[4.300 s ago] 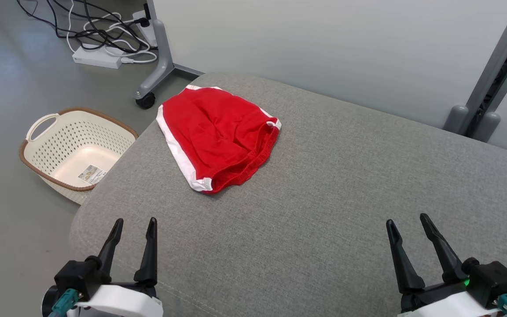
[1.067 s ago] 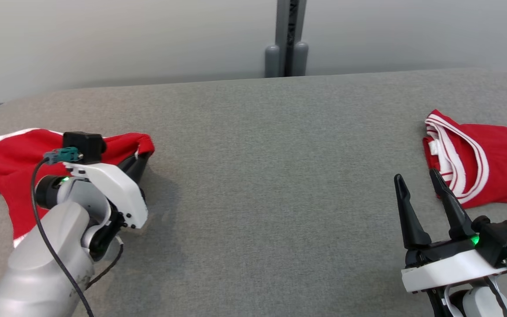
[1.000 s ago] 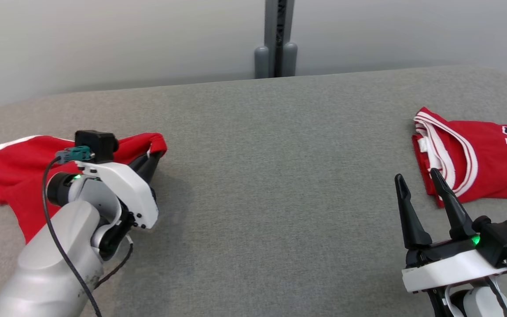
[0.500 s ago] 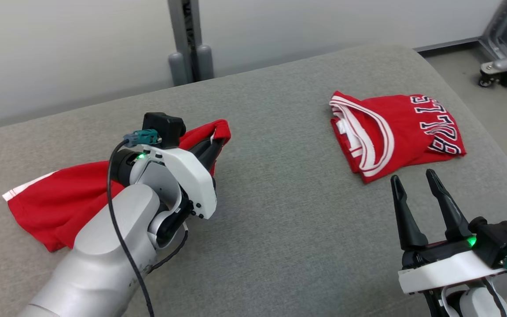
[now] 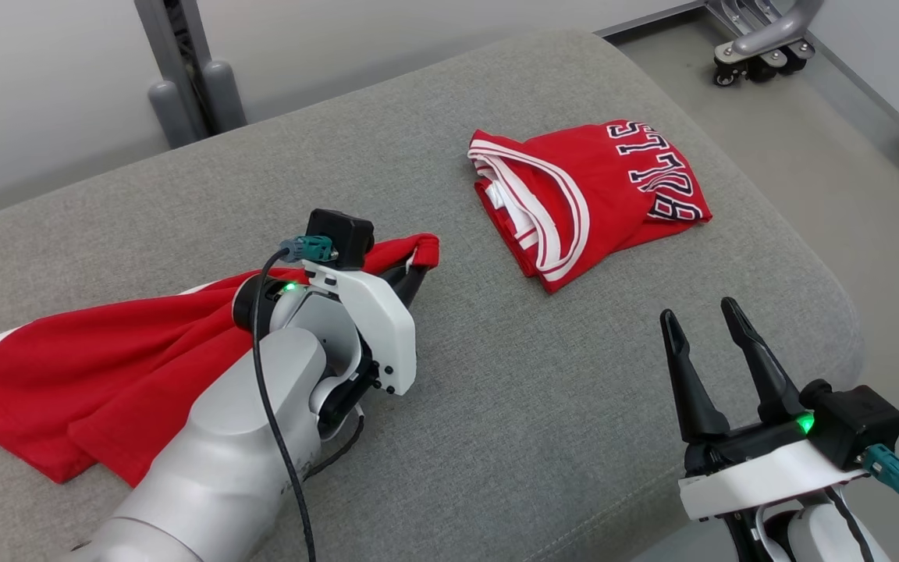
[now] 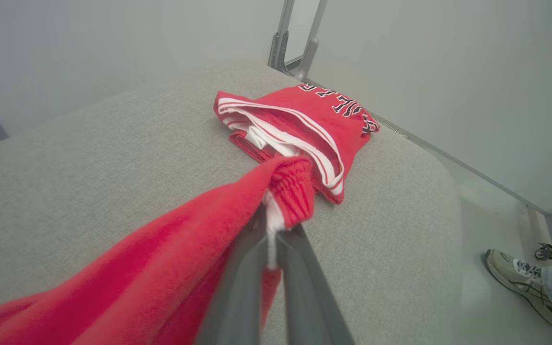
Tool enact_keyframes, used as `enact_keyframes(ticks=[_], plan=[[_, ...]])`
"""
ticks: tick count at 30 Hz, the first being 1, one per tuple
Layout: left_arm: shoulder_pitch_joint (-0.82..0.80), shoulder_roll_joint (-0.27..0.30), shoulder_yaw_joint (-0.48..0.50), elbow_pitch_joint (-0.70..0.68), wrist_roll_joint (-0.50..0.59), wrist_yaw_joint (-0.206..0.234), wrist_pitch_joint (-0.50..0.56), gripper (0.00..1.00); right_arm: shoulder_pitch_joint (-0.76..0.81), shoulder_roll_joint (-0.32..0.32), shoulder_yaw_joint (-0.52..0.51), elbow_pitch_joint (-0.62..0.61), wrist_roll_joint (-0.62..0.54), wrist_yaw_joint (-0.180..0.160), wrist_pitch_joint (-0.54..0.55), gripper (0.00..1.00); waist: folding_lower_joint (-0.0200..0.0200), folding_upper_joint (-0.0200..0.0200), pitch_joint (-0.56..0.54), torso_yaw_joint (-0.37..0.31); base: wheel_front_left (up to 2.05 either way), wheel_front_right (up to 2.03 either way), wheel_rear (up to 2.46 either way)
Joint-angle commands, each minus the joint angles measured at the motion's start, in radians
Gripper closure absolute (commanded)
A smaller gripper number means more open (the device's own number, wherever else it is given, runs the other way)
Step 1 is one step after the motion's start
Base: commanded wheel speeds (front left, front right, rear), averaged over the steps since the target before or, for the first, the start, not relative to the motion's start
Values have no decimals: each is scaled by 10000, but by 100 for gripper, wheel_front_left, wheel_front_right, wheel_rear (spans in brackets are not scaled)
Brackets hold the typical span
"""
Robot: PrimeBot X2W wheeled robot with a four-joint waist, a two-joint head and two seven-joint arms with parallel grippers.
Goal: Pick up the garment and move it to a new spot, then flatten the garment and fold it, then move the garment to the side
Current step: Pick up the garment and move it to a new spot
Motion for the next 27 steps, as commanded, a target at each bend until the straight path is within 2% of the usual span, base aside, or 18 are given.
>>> enact_keyframes(ticks=[1,2,3,4,5,11,19,27], plan=[[-283,-29,-64,343,-100,-87,-117,100,-127,-13,-7,22,51,1,-60,0,0,0,109,-149,0,0,0],[-310,-83,-121,513,-115,-108,-148,90,-138,-5,17,37,52,2,-60,0,0,0,117,-175,0,0,0],[-358,-134,-175,666,-162,-139,-215,65,-155,2,41,58,54,2,-60,0,0,0,118,-197,0,0,0],[-404,-178,-222,797,-202,-151,-266,24,-169,8,57,76,56,1,-60,0,0,0,116,-206,0,0,0],[-424,-196,-263,894,-246,-174,-328,0,-175,11,51,94,55,2,-60,0,0,0,111,-197,0,0,0],[-526,-254,-604,983,-530,-206,-523,0,-44,-58,-129,180,74,1,-60,0,0,0,38,209,0,0,0],[-633,-267,-1415,357,-890,-208,-715,0,-4,-206,-254,217,51,1,-60,0,0,0,-259,1342,0,0,0],[-250,262,-1408,-40,-1038,-204,-1642,0,286,-427,-525,266,81,1,-60,0,0,0,-700,2685,0,0,0]])
